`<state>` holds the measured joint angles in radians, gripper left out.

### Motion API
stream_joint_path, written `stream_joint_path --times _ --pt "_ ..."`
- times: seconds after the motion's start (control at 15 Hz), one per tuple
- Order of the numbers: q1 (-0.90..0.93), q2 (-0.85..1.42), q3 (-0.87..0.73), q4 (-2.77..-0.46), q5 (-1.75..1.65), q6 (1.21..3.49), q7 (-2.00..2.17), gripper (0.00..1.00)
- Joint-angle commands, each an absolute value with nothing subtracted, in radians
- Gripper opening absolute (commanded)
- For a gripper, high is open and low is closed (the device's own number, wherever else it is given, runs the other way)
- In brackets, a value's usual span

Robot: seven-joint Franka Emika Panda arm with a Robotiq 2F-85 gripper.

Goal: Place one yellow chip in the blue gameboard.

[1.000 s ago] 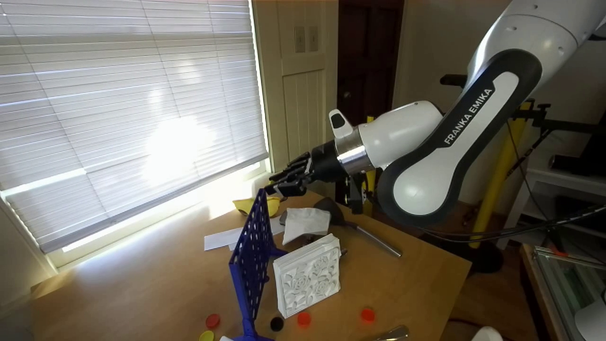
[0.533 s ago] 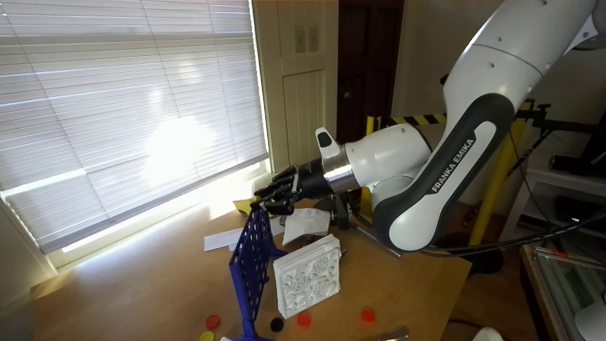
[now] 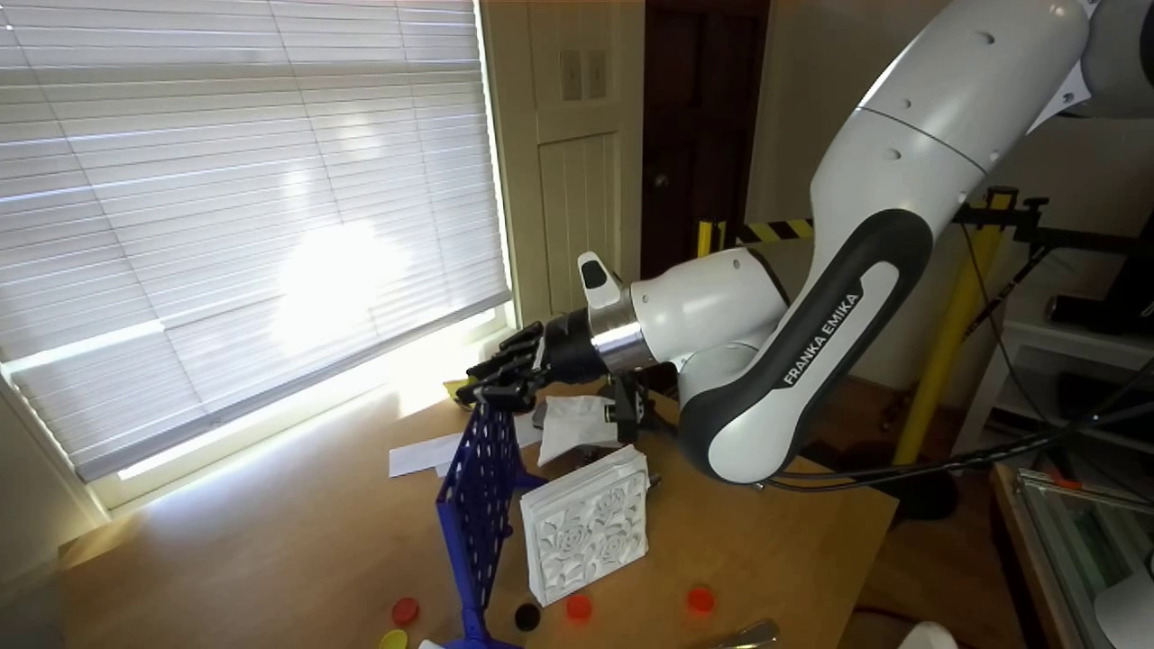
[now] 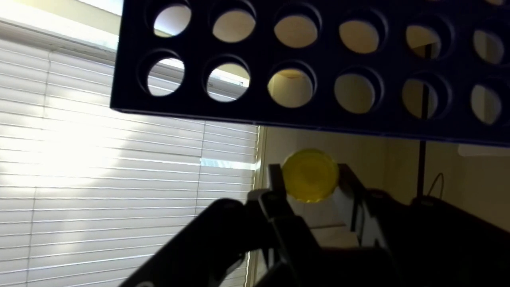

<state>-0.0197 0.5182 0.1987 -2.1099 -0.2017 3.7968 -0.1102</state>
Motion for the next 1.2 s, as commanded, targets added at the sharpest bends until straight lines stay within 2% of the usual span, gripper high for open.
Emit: stream_joint_path --times 0.0,1.13 --pt "-0.029 0.56 0.197 -2.057 -0.298 3.797 -0.024 0.1" --pt "-0.044 0.532 0.175 -2.093 -0.302 3.799 0.028 0.1"
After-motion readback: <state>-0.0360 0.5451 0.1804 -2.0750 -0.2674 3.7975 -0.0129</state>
